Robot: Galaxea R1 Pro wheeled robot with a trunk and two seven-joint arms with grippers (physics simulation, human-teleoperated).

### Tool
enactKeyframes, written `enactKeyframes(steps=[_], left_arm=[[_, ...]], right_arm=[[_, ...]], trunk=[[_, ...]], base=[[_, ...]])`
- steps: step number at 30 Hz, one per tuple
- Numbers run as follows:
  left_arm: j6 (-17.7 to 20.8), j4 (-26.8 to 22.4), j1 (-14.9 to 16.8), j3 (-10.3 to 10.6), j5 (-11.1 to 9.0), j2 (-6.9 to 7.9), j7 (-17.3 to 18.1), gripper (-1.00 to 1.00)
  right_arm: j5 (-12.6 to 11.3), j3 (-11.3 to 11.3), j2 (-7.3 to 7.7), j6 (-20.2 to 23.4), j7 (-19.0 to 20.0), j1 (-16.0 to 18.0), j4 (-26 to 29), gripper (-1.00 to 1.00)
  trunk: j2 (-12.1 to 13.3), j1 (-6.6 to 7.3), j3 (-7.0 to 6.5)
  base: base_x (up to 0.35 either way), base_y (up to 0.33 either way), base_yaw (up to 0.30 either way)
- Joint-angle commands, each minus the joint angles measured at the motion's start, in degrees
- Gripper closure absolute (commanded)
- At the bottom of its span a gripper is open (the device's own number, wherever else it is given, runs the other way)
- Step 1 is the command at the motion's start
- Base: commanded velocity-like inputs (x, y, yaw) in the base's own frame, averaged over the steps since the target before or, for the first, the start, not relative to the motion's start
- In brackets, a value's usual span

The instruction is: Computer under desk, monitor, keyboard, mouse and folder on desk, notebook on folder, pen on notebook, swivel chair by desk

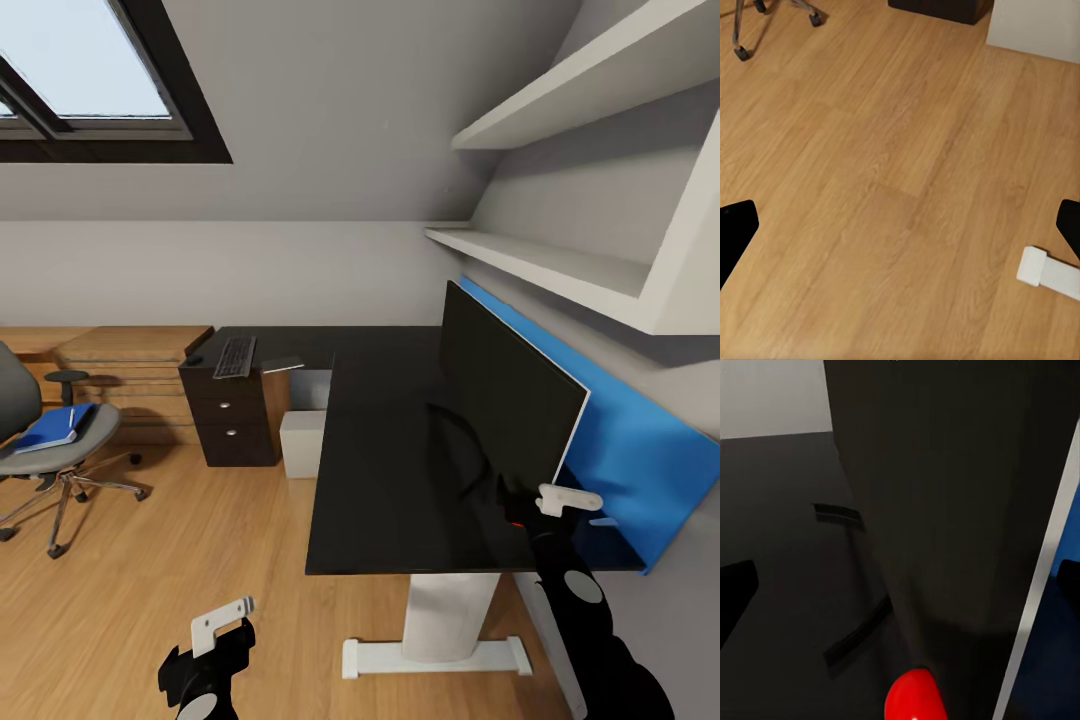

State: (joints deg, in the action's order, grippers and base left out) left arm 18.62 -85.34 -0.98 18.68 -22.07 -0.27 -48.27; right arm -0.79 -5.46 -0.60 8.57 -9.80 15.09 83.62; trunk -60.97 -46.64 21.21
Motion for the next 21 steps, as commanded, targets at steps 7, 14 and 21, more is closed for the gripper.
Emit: enactKeyframes(steps=[7,14,21], left_arm=[[0.3,-0.1,0.0,0.0,-0.3,0.01,-0.1,-1.00],[0.3,-0.1,0.0,0.0,-0.3,0.01,-0.1,-1.00],[0.3,-0.1,0.0,0.0,-0.3,0.01,-0.1,-1.00]], right_arm=[[-0.1,-0.1,-0.01,0.3,-0.1,0.0,0.1,-1.00],[-0.1,-0.1,-0.01,0.3,-0.1,0.0,0.1,-1.00],[-0.2,0.0,-0.08,0.3,-0.1,0.0,0.0,-1.00]], trunk=[[0.0,-0.01,0.06],[0.0,-0.01,0.06],[0.0,-0.01,0.06]], base=[[-0.161,0.000,0.000],[-0.326,0.000,0.000],[-0.333,0.000,0.000]])
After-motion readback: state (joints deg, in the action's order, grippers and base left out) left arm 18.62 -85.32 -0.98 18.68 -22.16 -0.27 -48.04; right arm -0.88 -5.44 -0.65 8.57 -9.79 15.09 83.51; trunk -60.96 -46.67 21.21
